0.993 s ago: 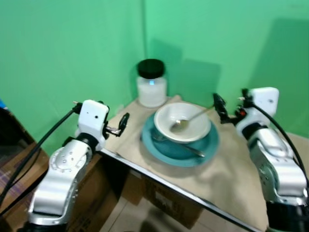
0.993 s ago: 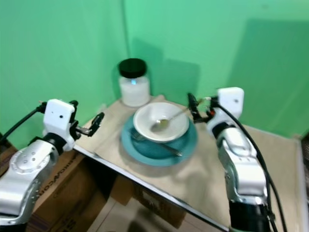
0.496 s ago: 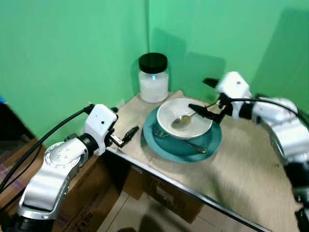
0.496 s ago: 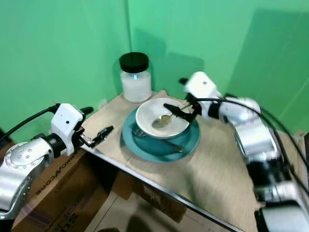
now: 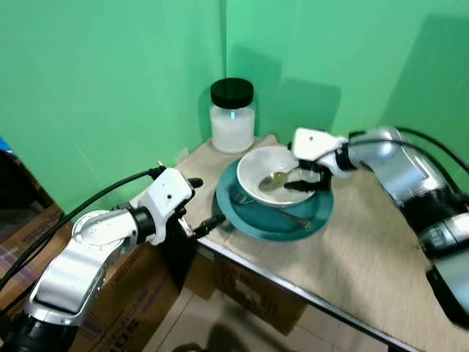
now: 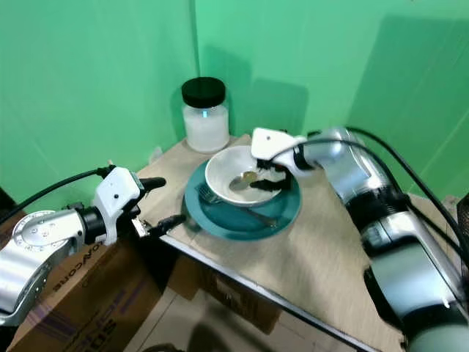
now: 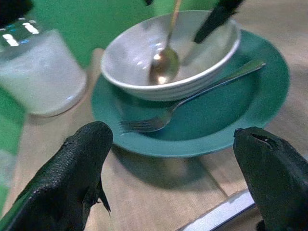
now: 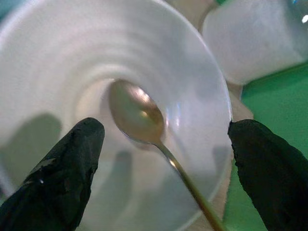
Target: Setting the table
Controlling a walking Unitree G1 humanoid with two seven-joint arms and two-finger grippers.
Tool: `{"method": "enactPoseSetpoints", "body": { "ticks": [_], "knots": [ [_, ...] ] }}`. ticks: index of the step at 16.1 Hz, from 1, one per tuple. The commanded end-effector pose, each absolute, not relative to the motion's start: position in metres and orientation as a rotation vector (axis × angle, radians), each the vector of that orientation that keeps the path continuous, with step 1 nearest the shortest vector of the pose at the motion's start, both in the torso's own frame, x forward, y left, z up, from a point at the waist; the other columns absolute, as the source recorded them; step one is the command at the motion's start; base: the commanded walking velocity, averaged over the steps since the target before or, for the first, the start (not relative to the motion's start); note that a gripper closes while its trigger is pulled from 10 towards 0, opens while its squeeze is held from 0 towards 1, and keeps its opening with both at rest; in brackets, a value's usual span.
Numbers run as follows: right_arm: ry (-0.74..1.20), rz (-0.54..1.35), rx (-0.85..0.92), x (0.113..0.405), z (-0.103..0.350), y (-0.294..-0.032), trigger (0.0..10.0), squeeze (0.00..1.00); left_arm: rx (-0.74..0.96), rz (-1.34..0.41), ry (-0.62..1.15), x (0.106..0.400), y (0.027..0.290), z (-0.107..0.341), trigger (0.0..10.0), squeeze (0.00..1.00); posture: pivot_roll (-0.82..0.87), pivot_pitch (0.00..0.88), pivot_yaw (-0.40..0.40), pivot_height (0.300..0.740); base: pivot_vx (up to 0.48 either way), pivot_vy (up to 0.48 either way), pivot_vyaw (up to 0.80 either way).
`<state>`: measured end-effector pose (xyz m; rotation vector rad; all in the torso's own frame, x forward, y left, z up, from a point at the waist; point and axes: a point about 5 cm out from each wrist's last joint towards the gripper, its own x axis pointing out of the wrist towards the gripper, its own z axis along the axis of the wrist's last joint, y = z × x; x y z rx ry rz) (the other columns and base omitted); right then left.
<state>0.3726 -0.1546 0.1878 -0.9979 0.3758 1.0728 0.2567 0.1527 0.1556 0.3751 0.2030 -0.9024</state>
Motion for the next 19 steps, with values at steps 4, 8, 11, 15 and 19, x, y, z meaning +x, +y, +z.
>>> {"method": "enactPoseSetpoints", "body": {
  "ticks": [4,8,11,15,19],
  "knots": [
    [0.452,1.125,-1.056,0.3794,0.1872,-0.1509,6.5,0.0,0.384,-0.948,0.203,0.2538,0.1497,0.1559,10.0,0.0,0.07,0.0,0.026,0.74,0.0,0.0,0.0],
    [0.497,1.157,-1.08,0.3816,0.1827,-0.1487,1.8,0.0,0.389,-0.951,0.204,0.253,0.1486,0.1543,10.0,0.0,0.07,0.0,0.016,0.74,0.0,0.0,0.0],
    [0.501,1.126,-1.089,0.3851,0.183,-0.1471,0.9,0.0,0.389,-0.952,0.202,0.2534,0.1477,0.1544,10.0,0.0,0.07,0.0,0.015,0.74,0.0,0.0,0.0],
    [0.544,1.163,-1.141,0.3838,0.1814,-0.1481,0.6,0.0,0.391,-0.959,0.205,0.2529,0.1467,0.1541,10.0,0.0,0.07,0.0,0.013,0.74,0.0,0.0,0.0],
    [0.584,1.193,-1.202,0.3836,0.1838,-0.1481,0.0,0.0,0.396,-0.972,0.207,0.2521,0.1457,0.1536,10.0,0.0,0.07,0.0,0.01,0.74,0.0,0.0,0.0]
  ]
}}
